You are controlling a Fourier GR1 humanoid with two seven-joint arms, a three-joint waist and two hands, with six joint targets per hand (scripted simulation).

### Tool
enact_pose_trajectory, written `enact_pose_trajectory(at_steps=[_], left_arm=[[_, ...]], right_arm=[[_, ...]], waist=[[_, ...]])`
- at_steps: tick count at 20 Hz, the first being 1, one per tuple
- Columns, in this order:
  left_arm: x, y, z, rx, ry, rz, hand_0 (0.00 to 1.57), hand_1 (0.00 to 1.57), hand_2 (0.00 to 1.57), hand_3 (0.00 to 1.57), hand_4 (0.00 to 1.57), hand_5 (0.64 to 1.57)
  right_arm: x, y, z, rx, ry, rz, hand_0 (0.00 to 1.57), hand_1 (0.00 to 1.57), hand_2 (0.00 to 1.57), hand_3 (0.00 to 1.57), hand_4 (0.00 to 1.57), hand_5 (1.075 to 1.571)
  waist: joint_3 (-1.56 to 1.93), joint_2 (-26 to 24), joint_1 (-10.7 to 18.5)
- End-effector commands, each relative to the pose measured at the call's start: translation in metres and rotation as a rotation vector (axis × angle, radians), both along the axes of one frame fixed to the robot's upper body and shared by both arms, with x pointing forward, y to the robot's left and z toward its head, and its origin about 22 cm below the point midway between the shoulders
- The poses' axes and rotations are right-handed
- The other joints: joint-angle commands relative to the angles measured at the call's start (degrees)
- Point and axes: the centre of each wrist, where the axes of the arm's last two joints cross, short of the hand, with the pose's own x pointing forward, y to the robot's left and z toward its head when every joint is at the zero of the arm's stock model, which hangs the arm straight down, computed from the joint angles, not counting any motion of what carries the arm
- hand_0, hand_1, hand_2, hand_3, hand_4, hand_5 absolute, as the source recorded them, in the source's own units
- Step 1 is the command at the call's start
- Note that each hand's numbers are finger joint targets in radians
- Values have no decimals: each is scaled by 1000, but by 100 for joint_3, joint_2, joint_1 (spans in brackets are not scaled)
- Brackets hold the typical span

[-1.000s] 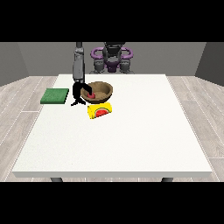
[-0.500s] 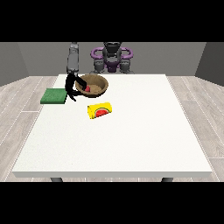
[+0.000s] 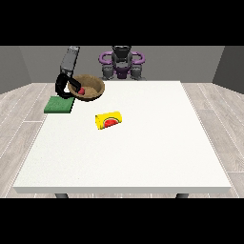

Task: Pick the cup and pour the ball into the bowl, then pick the bowl and place it on the pad

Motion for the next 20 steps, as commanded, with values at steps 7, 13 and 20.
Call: enact_pose_trajectory(at_steps=[7,13,20], left_arm=[[-3,-1,3,23,-21,53,0,0,0,0,0,1536],[-10,-3,21,41,-68,39,0,0,0,0,0,1535],[-18,-26,64,76,-131,48,0,0,0,0,202,1532]], right_arm=[[-1,-50,10,-76,-22,10,1571,1571,1571,1571,1302,1519],[-6,-112,43,-18,-129,-46,1571,1571,1571,1230,1295,1536],[-5,-127,26,25,-128,-55,1571,1571,1571,779,1293,1551]], waist=[[9,153,-184],[12,520,-90],[18,798,88]])
